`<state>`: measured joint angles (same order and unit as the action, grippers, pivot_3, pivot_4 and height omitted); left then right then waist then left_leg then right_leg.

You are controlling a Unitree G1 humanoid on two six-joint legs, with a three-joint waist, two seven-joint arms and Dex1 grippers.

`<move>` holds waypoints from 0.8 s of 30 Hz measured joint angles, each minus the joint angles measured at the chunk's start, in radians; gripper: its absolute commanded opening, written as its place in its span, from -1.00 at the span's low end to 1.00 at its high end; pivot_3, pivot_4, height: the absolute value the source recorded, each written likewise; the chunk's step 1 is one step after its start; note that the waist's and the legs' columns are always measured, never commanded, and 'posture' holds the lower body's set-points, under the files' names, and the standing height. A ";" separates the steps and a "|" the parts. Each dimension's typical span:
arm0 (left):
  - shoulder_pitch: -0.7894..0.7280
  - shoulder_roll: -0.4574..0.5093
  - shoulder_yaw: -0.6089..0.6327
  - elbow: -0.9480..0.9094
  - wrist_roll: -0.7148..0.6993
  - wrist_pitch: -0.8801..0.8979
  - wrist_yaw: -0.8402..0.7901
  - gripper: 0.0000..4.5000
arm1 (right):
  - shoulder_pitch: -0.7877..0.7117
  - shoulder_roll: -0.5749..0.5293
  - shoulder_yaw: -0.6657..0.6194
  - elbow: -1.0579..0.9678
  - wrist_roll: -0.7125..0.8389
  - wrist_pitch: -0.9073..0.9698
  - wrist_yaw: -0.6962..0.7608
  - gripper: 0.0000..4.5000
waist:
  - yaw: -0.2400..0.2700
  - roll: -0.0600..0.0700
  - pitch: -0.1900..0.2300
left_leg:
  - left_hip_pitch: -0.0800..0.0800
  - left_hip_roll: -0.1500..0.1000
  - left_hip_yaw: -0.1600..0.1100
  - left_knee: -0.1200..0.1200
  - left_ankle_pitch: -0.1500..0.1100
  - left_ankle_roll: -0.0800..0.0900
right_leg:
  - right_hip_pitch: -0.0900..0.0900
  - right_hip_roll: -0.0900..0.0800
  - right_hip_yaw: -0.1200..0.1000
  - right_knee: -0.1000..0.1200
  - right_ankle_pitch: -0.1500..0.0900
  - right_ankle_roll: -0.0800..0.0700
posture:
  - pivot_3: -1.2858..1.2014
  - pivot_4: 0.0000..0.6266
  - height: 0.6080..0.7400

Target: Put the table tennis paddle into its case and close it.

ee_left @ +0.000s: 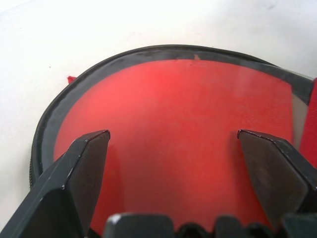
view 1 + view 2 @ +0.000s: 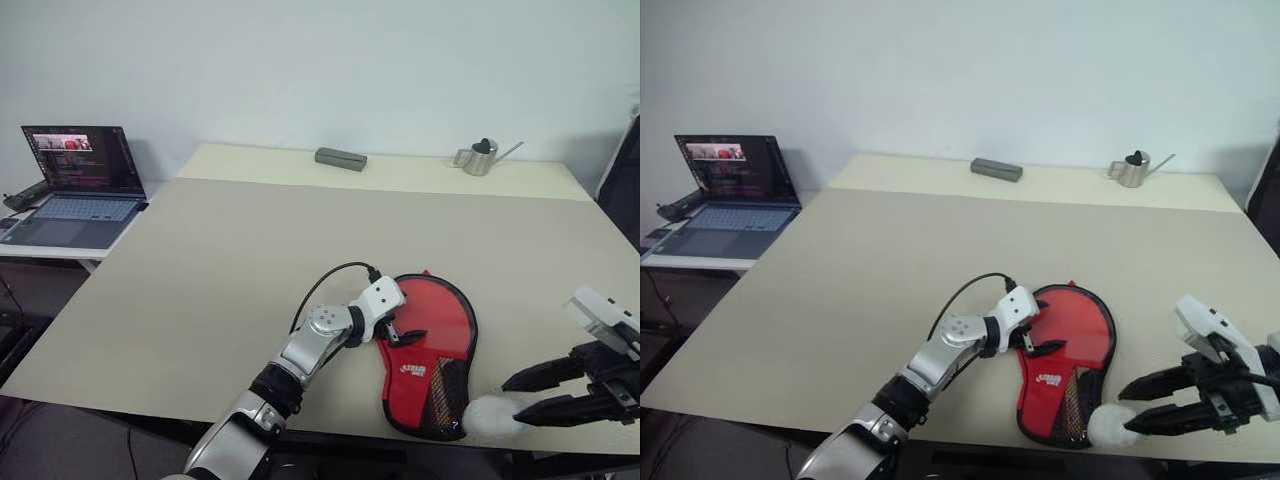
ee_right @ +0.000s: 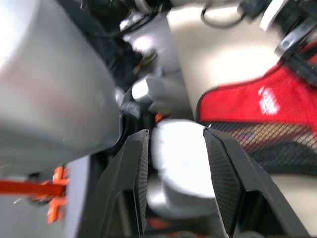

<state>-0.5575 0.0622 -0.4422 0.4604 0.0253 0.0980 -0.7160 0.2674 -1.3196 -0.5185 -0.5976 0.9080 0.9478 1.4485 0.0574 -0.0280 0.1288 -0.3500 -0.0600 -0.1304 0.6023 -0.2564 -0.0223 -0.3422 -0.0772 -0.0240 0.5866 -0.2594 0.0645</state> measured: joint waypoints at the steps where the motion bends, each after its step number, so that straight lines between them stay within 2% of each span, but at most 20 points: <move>1: -0.003 0.000 0.002 0.002 0.000 -0.001 0.003 1.00 | 0.020 -0.005 -0.001 -0.008 -0.017 -0.001 0.012 0.11 | -0.001 0.000 0.000 | -0.001 0.000 0.001 0.001 -0.001 0.001 | 0.000 0.000 0.000 0.000 0.000 0.000 | 0.03 -0.52 1.00; 5: -0.014 -0.003 0.010 0.015 0.000 -0.003 0.007 1.00 | 0.094 -0.006 -0.005 -0.037 -0.069 -0.017 0.035 0.70 | -0.003 0.001 0.000 | -0.004 0.000 0.001 0.002 -0.002 0.002 | 0.000 0.002 0.000 0.000 0.001 0.002 | 0.03 -0.52 1.00; 7: -0.014 -0.005 0.014 0.019 0.000 -0.003 0.008 1.00 | 0.079 0.013 -0.006 -0.033 -0.074 -0.029 0.030 0.99 | -0.004 0.001 0.000 | -0.004 0.000 0.001 0.004 -0.003 0.000 | 0.000 0.002 -0.001 0.000 0.001 0.002 | 0.03 -0.52 1.00; 9: -0.014 -0.003 0.019 0.021 0.001 -0.003 0.010 1.00 | 0.034 0.029 0.007 -0.019 -0.072 -0.041 0.012 0.99 | -0.005 0.001 0.000 | -0.004 0.000 0.002 0.005 -0.003 -0.001 | 0.000 0.002 -0.001 0.000 0.001 0.002 | 0.03 -0.52 1.00; 14: -0.005 0.035 0.039 -0.034 -0.013 0.020 -0.022 1.00 | -0.233 0.086 0.144 0.104 -0.069 -0.057 -0.106 0.99 | -0.020 0.002 0.003 | -0.008 0.002 0.004 0.005 -0.003 0.000 | -0.001 -0.001 -0.001 0.000 -0.002 -0.003 | 0.03 -0.52 1.00; 16: 0.016 0.090 0.052 -0.116 -0.047 0.058 -0.080 1.00 | -0.292 0.100 0.203 0.154 -0.080 -0.063 -0.123 0.99 | -0.031 0.003 0.003 | -0.011 0.001 0.004 0.006 0.001 0.005 | -0.008 0.000 0.001 0.006 0.004 0.005 | 0.03 -0.52 1.00; 24: 0.008 0.322 0.188 -0.452 -0.248 0.251 -0.285 1.00 | -0.500 0.217 0.383 0.333 -0.199 -0.172 -0.165 0.99 | -0.035 0.006 0.003 | -0.012 0.001 0.004 0.006 0.001 0.006 | -0.010 0.002 0.004 0.006 0.003 0.003 | 0.03 -0.52 1.00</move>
<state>-0.5492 0.3844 -0.2543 0.0088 -0.2225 0.3493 -1.0014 -0.2327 -1.1028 -0.1354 -0.2646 0.7086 0.7756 1.2831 0.0225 -0.0223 0.1322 -0.3619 -0.0590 -0.1262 0.6079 -0.2556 -0.0167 -0.3525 -0.0749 -0.0204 0.5924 -0.2568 0.0679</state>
